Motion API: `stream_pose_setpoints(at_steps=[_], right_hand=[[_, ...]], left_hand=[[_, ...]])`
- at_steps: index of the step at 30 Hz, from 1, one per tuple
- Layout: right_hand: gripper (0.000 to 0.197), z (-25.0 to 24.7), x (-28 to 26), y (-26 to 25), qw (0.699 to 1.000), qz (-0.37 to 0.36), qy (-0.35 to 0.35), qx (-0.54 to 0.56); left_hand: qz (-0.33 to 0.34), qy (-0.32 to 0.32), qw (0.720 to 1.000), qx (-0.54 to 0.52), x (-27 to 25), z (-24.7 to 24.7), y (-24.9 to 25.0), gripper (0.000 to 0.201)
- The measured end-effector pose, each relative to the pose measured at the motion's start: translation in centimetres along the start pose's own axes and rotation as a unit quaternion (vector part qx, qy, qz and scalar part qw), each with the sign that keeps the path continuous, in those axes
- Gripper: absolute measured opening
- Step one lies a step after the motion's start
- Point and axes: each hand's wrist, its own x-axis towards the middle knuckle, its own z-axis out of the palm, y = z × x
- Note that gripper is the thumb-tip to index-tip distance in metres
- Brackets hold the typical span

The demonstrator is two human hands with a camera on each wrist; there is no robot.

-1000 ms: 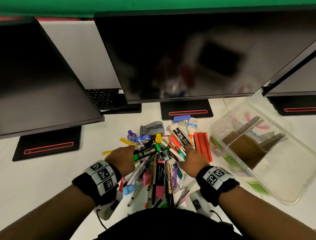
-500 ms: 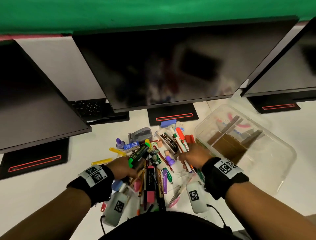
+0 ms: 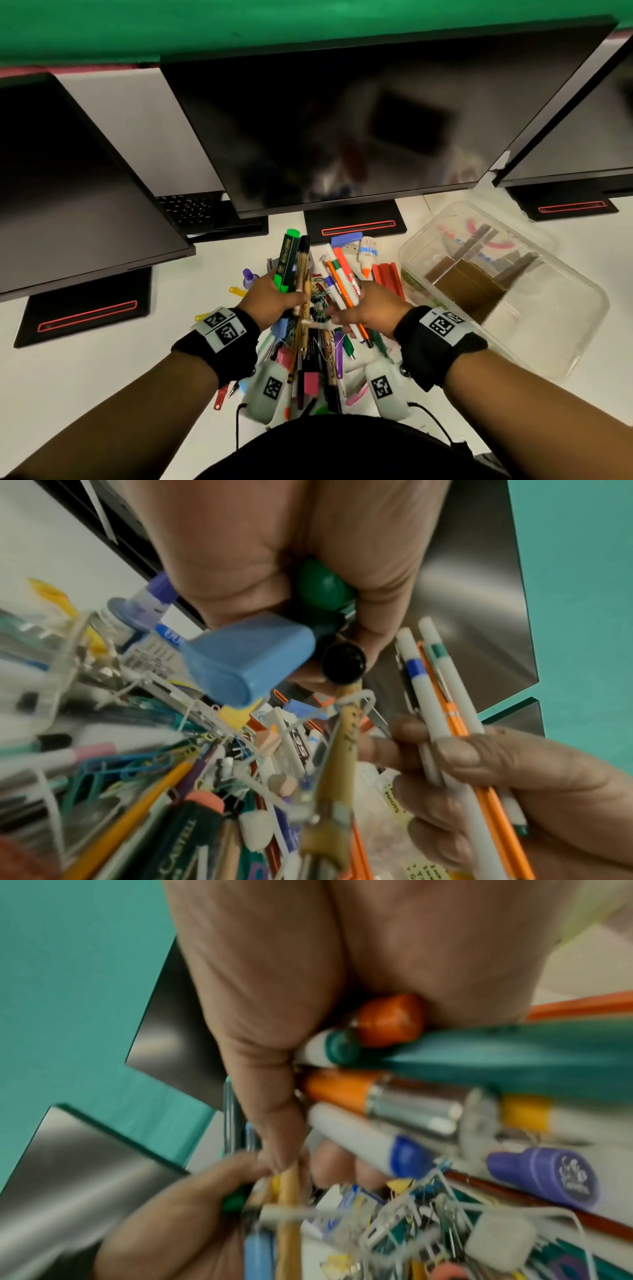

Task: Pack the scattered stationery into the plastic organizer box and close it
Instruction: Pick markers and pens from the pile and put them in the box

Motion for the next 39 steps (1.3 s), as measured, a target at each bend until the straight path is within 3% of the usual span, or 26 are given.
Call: stream_pose_setpoints(at_steps=[2,7,11,16,19,22,25,27,29,31,33,36,39], right_hand=[[0.024,1.1,0.5,-0.4,0.999,-0.01,-0.018,-0.029],[0.029,2.7,1.3,-0.7,0.997,-0.024,0.021,-0.07],[0.025,2.4,1.1,-0.1,0.996,-0.017,0.016,-0.084],[0.04,2.2,0.3,0.8,0.987,0.016,0.015,-0.161],[0.04,2.0,0.3,2.0,0.982,0.051,0.017,-0.181],[0.045,1.1,0.5,2.6,0.985,0.039,0.079,-0.146],[0.023,-1.2,-0.4,1.5,0.984,0.002,0.178,0.015],[0.018,-3.5,-1.3,0.6,0.954,-0.013,0.24,0.178],[0.014,-6.4,-1.7,0.3,0.903,0.005,0.305,0.304],[0.01,-9.0,-1.6,0.5,0.852,0.038,0.346,0.391],[0.01,-11.1,-0.9,0.9,0.828,0.072,0.358,0.425],[0.017,-13.4,0.5,1.6,0.846,0.128,0.348,0.383],[0.013,-14.7,1.5,1.8,0.89,0.161,0.314,0.288]], left_hand=[[0.014,0.013,0.999,-0.032,0.2,0.6,0.1,0.019],[0.037,0.038,0.997,-0.059,0.4,1.1,0.7,0.024],[0.021,0.111,0.989,-0.091,0.7,0.4,0.9,0.029],[0.029,0.177,0.98,-0.081,1.1,-1.0,0.9,0.03],[0.053,0.177,0.981,-0.059,1.1,-1.6,1.2,0.031],[0.072,0.139,0.987,-0.019,1.0,-1.3,1.7,0.031],[0.085,0.102,0.991,0.022,0.8,-0.2,2.4,0.033],[0.09,0.072,0.992,0.044,0.8,0.7,3.1,0.035],[0.091,0.051,0.991,0.086,0.9,1.5,3.9,0.037],[0.094,0.033,0.988,0.116,1.2,2.2,5.0,0.04],[0.104,0.023,0.985,0.139,1.3,2.8,6.4,0.042],[0.125,0.014,0.975,0.183,1.4,3.7,8.7,0.041],[0.132,-0.007,0.967,0.215,1.6,5.1,11.0,0.038]])
